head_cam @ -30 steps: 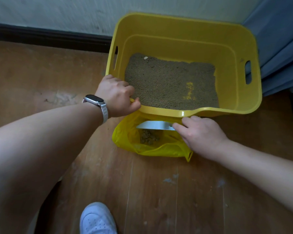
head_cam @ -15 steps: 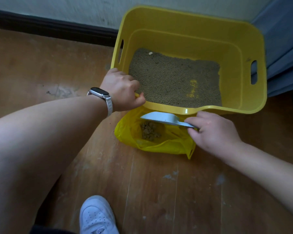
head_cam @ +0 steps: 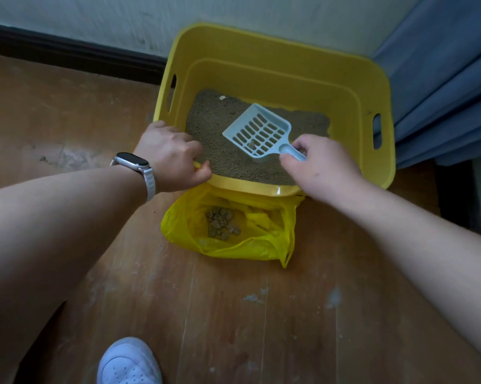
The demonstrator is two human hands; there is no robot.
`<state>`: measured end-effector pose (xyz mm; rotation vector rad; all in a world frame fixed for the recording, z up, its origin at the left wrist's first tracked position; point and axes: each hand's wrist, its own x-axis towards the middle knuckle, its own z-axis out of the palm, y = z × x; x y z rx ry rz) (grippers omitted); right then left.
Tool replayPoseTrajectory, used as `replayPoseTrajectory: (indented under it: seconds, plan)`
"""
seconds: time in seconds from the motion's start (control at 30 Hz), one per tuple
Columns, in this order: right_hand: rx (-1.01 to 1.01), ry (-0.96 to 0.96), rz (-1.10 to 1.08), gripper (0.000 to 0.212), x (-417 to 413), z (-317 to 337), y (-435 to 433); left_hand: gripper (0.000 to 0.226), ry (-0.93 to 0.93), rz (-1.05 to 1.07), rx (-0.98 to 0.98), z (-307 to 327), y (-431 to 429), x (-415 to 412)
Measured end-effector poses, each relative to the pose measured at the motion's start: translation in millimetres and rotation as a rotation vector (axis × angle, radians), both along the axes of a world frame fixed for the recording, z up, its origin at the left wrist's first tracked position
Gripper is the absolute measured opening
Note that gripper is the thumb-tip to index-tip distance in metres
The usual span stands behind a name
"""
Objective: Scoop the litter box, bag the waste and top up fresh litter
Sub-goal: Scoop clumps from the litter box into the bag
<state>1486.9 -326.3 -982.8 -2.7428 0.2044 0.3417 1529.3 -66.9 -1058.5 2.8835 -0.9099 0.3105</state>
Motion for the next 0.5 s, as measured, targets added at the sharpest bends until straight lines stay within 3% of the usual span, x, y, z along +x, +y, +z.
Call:
replayPoseTrajectory:
  seconds: [0.2, 0.5]
  plan:
    - [-0.286, 0.161, 0.082, 0.029, 36.7, -37.8, 19.5, 0.049, -0.011, 0.000, 0.022, -2.1, 1.6, 0.2]
    - [-0.392, 0.364, 0.179, 0.032, 38.5, -67.6, 26.9, 0.046, -0.028, -0.011, -0.020, -3.9, 1.7, 1.1]
